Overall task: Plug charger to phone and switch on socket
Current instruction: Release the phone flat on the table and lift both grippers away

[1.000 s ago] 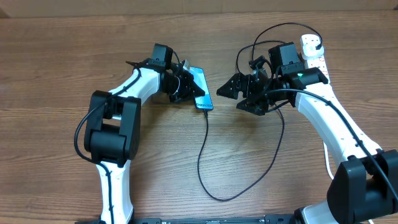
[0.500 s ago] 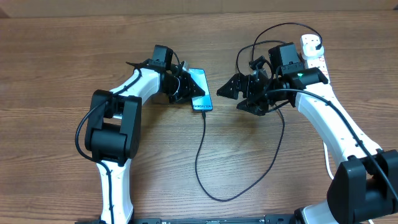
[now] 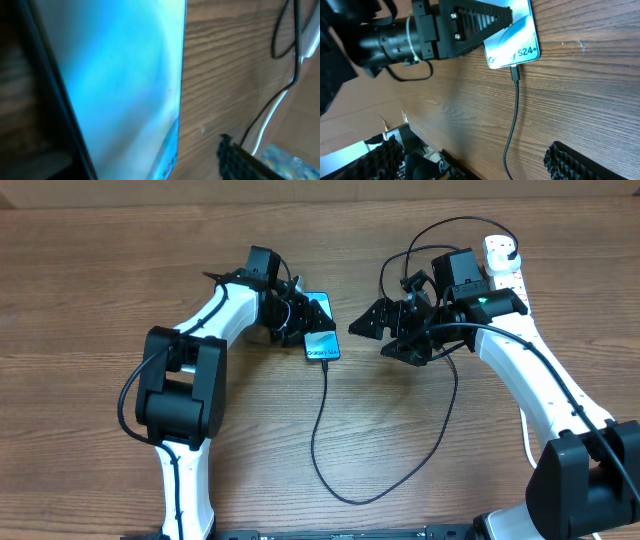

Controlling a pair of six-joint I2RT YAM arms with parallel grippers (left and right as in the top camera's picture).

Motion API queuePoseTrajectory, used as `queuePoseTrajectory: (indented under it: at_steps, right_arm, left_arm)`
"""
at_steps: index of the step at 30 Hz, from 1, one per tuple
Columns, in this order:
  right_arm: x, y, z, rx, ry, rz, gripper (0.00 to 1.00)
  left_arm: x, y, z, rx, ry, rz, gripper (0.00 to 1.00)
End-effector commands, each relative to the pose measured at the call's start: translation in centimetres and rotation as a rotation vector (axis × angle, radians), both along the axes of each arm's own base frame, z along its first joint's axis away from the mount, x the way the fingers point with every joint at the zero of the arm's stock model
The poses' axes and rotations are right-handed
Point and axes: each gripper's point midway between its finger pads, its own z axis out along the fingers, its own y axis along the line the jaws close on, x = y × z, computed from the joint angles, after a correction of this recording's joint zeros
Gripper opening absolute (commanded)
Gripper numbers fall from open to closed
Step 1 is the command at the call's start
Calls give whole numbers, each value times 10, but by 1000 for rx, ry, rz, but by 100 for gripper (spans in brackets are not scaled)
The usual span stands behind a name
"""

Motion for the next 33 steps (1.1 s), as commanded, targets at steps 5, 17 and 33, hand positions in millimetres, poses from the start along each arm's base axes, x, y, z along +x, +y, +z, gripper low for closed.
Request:
queuePoseTrajectory:
  at_steps: [5, 17, 33]
  right_arm:
    - [4, -3, 7, -29, -39, -7, 91]
    - [-2, -20, -8, -150, -43, 10, 91]
    - [41, -144, 79, -673, -197, -266, 97]
  left_arm:
    - [0, 61, -37, 399, 23, 49, 69]
    - [28, 74, 39, 493, -83, 77, 68]
    - [-1, 137, 299, 596, -656, 365, 100]
